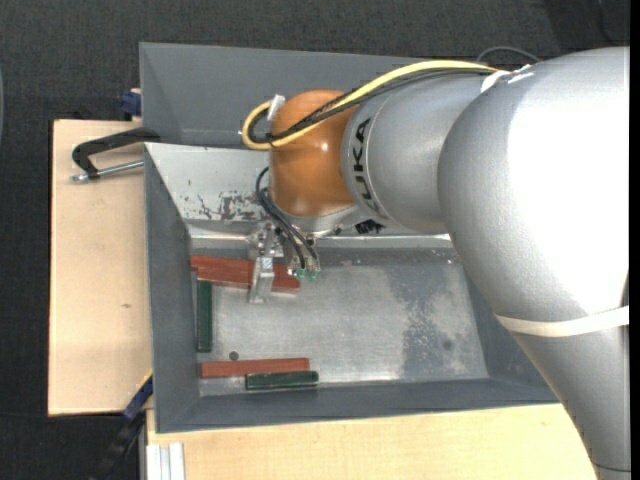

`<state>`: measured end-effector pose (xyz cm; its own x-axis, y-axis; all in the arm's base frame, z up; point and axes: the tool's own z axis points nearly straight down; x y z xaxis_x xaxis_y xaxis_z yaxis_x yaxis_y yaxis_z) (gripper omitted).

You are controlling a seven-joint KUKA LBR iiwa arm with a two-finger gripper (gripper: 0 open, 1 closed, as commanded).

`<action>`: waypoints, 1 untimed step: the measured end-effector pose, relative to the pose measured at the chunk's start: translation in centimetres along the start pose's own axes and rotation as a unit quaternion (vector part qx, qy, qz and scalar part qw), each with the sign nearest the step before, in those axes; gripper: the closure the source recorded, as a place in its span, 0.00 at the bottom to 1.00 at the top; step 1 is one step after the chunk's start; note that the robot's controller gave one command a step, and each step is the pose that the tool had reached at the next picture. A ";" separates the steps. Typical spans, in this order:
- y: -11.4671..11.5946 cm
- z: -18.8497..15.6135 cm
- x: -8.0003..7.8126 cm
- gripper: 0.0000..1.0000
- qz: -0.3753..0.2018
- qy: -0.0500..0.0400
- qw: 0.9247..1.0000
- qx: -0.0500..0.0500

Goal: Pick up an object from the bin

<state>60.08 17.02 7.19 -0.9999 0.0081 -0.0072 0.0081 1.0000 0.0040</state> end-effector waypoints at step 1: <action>0.0 0.0 0.0 1.00 0.000 0.000 1.000 0.000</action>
Offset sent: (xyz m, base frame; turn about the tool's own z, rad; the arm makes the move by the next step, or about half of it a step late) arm -0.0502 -0.0202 0.0663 -0.4523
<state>60.08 17.00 7.19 -0.9999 0.0086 -0.0071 0.0085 1.0000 0.0040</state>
